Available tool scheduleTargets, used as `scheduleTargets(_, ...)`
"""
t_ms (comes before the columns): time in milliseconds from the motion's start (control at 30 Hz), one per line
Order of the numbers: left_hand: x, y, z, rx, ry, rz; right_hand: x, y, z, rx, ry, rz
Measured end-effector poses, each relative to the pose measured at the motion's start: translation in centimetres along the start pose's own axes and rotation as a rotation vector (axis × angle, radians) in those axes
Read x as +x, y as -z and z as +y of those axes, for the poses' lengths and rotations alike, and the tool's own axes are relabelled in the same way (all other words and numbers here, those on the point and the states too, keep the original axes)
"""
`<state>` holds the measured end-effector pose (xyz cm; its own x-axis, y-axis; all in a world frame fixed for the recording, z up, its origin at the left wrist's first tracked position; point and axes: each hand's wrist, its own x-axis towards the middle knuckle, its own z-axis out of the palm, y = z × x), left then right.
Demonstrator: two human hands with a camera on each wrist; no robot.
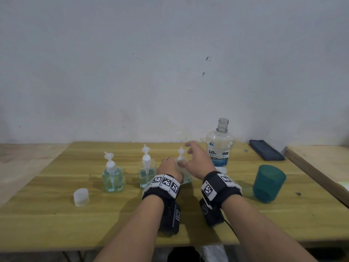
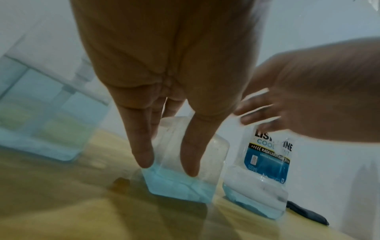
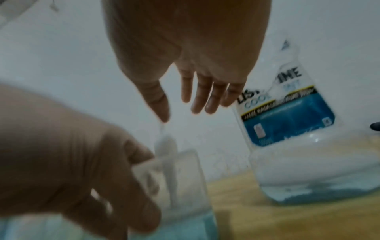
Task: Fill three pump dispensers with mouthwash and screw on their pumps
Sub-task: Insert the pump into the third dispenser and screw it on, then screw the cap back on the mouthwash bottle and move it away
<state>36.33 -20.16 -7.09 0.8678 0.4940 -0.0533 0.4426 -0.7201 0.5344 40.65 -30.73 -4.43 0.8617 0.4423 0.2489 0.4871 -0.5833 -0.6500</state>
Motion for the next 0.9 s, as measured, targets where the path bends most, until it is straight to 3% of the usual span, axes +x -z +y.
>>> scheduleTargets(133,0.1,0.2,0.0,0.046,0.002,-0.010,0.2,4.3,1.3,0.170,-0.070,0.485)
scheduleTargets(200,0.0,0.1,-0.1,0.043,-0.002,-0.013,0.5,6.2,2.6,0.218,-0.133,0.640)
scheduleTargets(267,-0.8,0.4,0.1,0.002,-0.001,-0.049,1.0,7.1,4.3,0.235,-0.241,0.589)
scheduleTargets(333,-2.1,1.0,0.8,-0.052,0.010,-0.110,1.3,7.4,5.8,0.372,-0.318,0.437)
scheduleTargets(433,-4.8,2.2,1.3,0.055,-0.077,-0.149,1.0,6.7,7.3,0.549,-0.359,0.199)
scheduleTargets(567,-8.6,5.9,-0.1,0.136,-0.203,-0.021,0.2,5.9,9.1,0.452,-0.299,0.155)
scheduleTargets(767,-11.2,13.6,-8.2,0.199,0.009,0.179,-2.4,7.8,8.5,0.368,-0.275,0.021)
scheduleTargets(900,-10.2,15.2,-14.6,0.202,0.171,0.233,-4.5,7.3,7.6,0.340,-0.284,-0.006)
